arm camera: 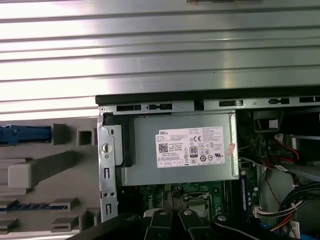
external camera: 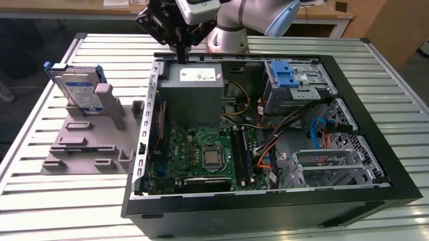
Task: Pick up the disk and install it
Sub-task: 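Reach for the disk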
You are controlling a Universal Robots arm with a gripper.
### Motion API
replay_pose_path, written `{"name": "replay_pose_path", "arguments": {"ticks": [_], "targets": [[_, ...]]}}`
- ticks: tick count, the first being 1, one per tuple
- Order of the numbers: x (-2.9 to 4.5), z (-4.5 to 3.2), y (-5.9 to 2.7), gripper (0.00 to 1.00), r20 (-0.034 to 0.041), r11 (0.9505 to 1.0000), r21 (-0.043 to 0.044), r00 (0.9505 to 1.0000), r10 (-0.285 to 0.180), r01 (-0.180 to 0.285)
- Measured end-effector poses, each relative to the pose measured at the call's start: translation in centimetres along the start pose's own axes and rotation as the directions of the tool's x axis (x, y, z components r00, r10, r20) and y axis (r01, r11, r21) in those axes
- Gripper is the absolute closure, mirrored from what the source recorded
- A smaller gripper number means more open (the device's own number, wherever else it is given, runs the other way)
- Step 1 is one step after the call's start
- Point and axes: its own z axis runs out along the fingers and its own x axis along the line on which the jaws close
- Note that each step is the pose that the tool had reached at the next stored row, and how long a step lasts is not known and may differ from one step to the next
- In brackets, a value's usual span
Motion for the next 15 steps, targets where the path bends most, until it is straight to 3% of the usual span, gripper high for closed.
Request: {"name": "replay_pose_path", "arguments": {"ticks": [15], "targets": [[1.82,0.01,0.23,0.89,-0.0001,1.0000,0.0001,1.0000,0.000,0.000]]}}
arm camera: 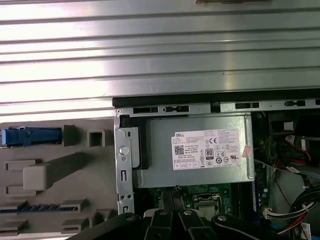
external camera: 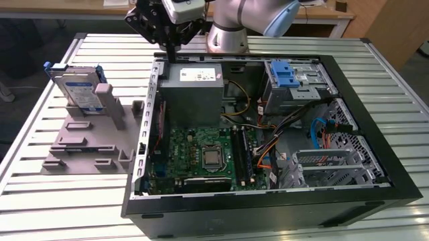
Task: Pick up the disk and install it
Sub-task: 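Reach for the disk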
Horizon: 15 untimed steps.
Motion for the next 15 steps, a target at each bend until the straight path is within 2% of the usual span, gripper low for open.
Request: {"name": "replay_pose_path", "arguments": {"ticks": [15], "targets": [[2.12,0.07,0.41,0.89,0.0000,1.0000,0.0000,1.0000,0.000,0.000]]}}
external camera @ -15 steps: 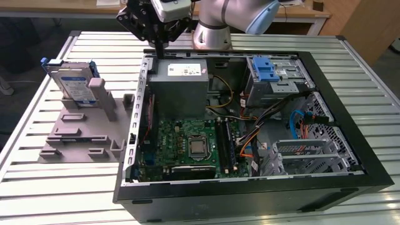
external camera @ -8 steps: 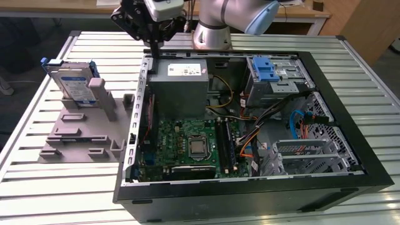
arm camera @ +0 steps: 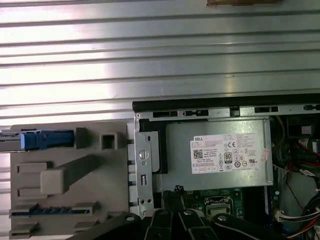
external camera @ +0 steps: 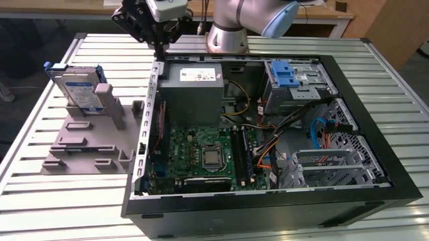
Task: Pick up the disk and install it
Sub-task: 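Reach for the disk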
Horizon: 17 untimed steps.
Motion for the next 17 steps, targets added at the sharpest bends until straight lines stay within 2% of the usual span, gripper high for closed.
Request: {"name": "replay_pose_path", "arguments": {"ticks": [17], "targets": [[2.97,0.17,1.15,0.89,0.0000,1.0000,0.0000,1.0000,0.000,0.000]]}}
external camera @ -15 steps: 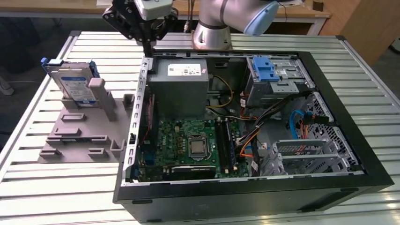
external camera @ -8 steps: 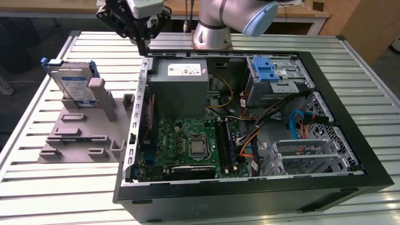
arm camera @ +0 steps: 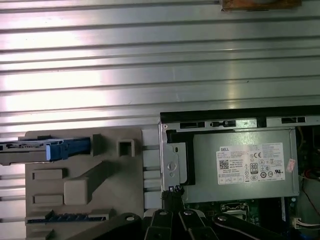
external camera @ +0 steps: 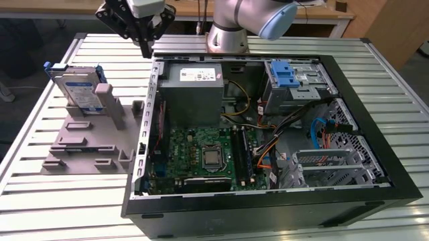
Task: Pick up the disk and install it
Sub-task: 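Reach for the disk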
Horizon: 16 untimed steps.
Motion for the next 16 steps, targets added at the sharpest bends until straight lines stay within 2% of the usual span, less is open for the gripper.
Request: {"name": "replay_pose_path", "arguments": {"ticks": [16], "targets": [[2.68,0.15,0.90,0.89,0.0000,1.0000,0.0001,1.0000,0.000,0.000]]}}
